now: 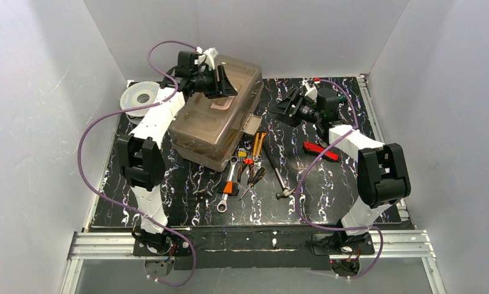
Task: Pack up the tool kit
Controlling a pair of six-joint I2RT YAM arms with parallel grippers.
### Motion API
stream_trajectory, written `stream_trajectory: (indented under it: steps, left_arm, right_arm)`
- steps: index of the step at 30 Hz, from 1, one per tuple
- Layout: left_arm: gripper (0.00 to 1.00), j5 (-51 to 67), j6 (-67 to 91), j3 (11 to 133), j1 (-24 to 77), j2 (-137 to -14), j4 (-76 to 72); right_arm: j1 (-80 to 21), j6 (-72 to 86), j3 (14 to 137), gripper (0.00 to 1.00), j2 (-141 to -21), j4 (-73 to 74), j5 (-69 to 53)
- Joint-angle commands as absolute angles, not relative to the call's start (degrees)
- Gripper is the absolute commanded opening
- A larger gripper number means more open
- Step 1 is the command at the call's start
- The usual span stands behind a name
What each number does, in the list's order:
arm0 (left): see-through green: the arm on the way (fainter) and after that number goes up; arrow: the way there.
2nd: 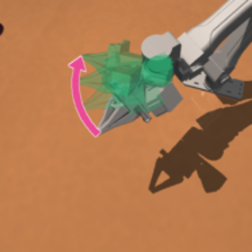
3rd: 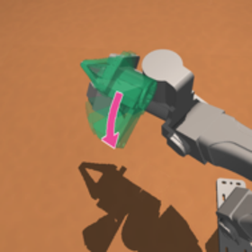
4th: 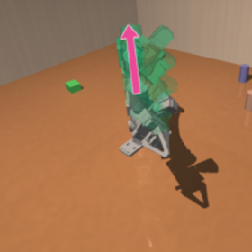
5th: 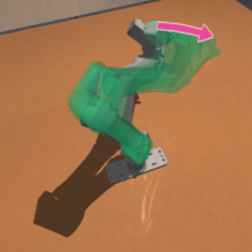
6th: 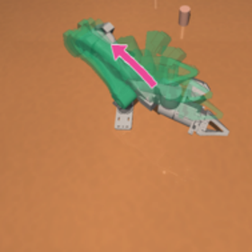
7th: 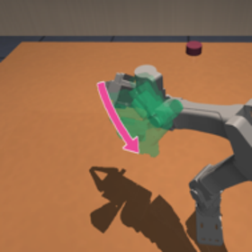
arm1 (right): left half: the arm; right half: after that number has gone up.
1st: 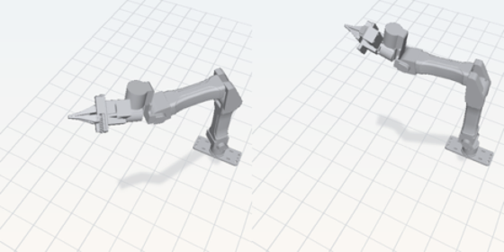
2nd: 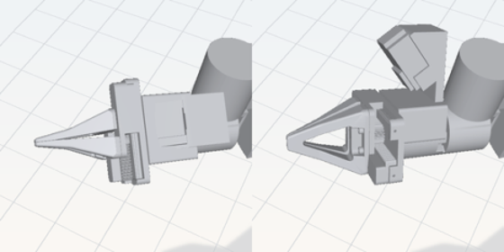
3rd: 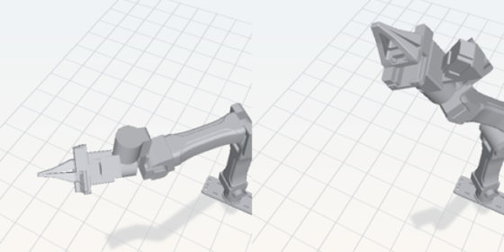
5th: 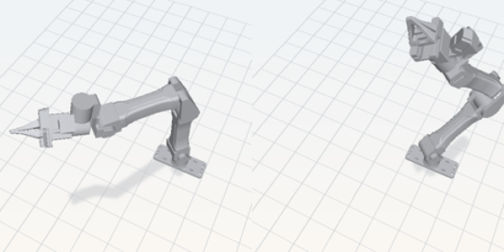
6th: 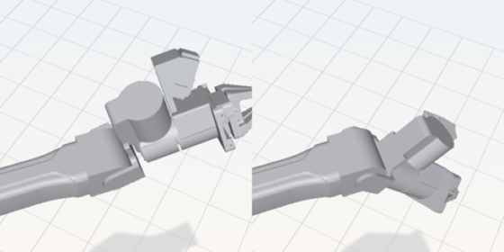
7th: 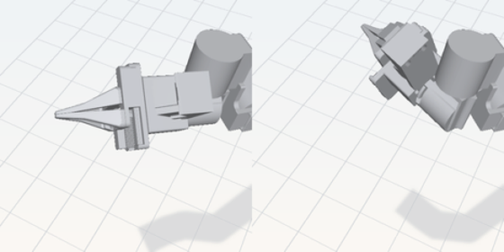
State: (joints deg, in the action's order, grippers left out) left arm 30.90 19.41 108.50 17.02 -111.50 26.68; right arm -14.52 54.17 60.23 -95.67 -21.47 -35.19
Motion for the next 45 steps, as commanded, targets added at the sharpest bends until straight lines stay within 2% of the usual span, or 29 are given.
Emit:
stream_trajectory:
  steps: [1, 4, 6, 14, 17, 18, 23, 24, 40, 43, 45]
  left_arm:
    - [0.44, 51.4, 36.9, 98.5, 13.8, -107.0, 11.9]
    - [0.40, 56.9, 47.5, 93.8, 11.4, -106.3, -2.4]
    - [0.39, 58.3, 50.1, 93.4, 10.9, -106.2, -5.9]
    - [0.38, 59.4, 53.2, 94.5, 10.5, -105.7, -8.5]
    - [0.38, 58.4, 50.8, 95.1, 10.3, -105.1, -5.5]
    - [0.38, 58.0, 50.5, 95.1, 10.2, -104.9, -5.0]
    - [0.38, 57.3, 49.7, 95.9, 10.2, -104.6, -3.3]
    - [0.38, 57.3, 49.3, 96.4, 10.2, -104.5, -2.4]
    - [0.40, 57.6, 44.9, 98.5, 8.4, -103.2, 4.4]
    - [0.45, 54.7, 40.0, 100.0, 8.0, -102.6, 10.6]
    - [0.53, 50.4, 34.6, 101.8, 8.0, -102.1, 17.5]
  right_arm:
    - [-14.3, 56.2, 62.0, 0.75, -96.1, -26.2, -39.2]
    - [-14.3, 56.2, 62.7, 0.75, -96.2, -25.6, -39.4]
    - [-14.3, 56.4, 63.3, 0.75, -96.3, -25.4, -39.7]
    - [-16.2, 54.2, 69.1, 0.74, -96.0, -19.4, -39.1]
    - [-18.6, 52.5, 73.5, 0.69, -96.5, -14.2, -35.9]
    - [-19.4, 52.4, 74.7, 0.62, -96.8, -12.9, -34.6]
    - [-23.1, 54.2, 81.2, 0.09, -100.3, -9.7, -31.5]
    - [-23.7, 54.2, 82.8, 0.03, -101.5, -8.8, -31.0]
    - [-27.8, 54.1, 105.7, 0.01, -117.7, -0.4, -32.8]
    - [-28.7, 53.2, 110.4, 0.01, -120.0, 3.0, -32.5]
    - [-29.2, 52.7, 112.9, 0.01, -121.2, 4.3, -32.7]
